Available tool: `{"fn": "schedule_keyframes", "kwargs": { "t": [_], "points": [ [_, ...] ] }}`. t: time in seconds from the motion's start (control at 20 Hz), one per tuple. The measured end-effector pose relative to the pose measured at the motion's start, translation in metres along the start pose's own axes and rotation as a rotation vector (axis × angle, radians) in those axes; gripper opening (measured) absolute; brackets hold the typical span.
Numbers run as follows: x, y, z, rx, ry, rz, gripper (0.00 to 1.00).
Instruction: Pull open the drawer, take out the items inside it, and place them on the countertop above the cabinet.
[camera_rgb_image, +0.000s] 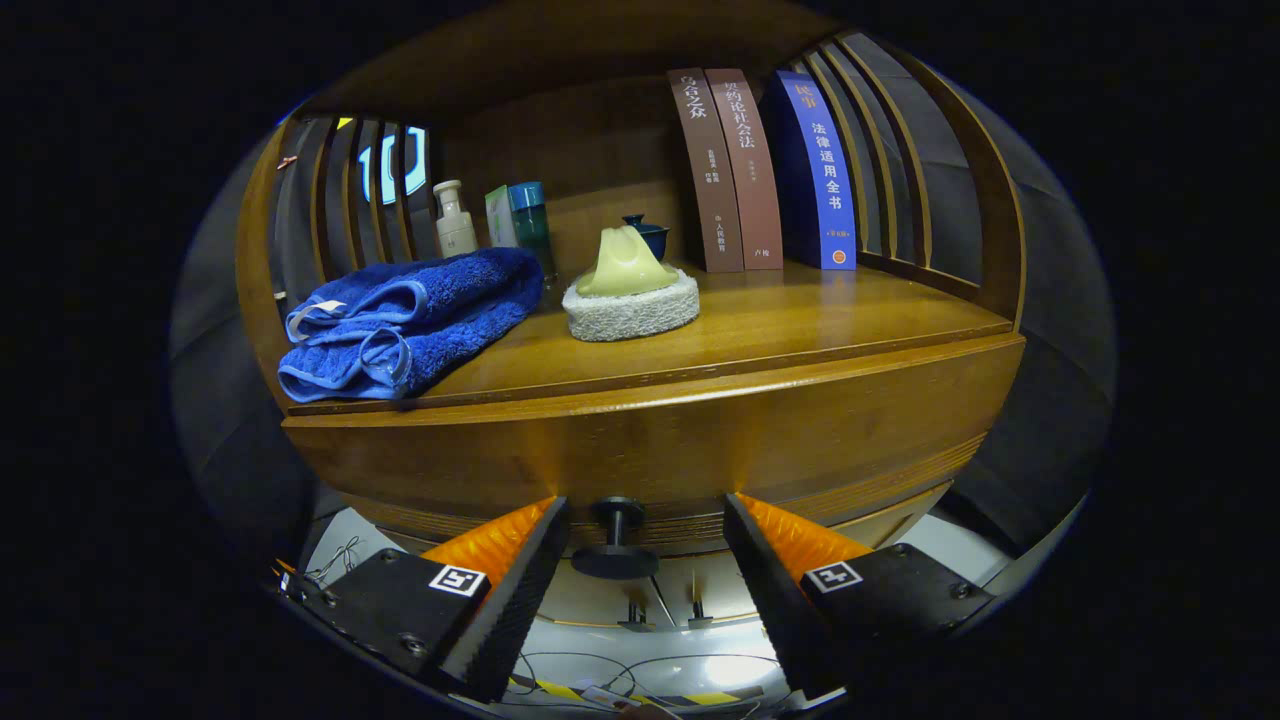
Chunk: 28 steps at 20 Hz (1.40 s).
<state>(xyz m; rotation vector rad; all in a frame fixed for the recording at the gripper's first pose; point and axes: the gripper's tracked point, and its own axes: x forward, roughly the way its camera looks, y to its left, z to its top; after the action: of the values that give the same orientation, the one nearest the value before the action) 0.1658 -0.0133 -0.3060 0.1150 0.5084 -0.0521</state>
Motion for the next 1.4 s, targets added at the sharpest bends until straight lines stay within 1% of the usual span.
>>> {"fn": "schedule_keyframes", "kwargs": {
  "t": [0.1, 0.2, 0.35, 0.55, 0.8, 1.1, 1.4],
  "points": [
    [-0.002, 0.004, 0.000, 0.016, 0.002, 0.026, 1.00],
    [-0.008, 0.003, 0.004, 0.006, -0.007, 0.028, 1.00],
    [-0.022, 0.009, 0.015, -0.022, -0.035, 0.040, 1.00],
    [-0.045, 0.014, 0.036, -0.028, -0.069, 0.052, 1.00],
    [-0.093, 0.019, 0.078, -0.048, -0.169, 0.066, 1.00],
    [-0.169, 0.029, 0.129, -0.080, -0.324, 0.085, 1.00],
    [-0.232, 0.046, 0.151, -0.090, -0.422, 0.120, 1.00]
  ]
}}
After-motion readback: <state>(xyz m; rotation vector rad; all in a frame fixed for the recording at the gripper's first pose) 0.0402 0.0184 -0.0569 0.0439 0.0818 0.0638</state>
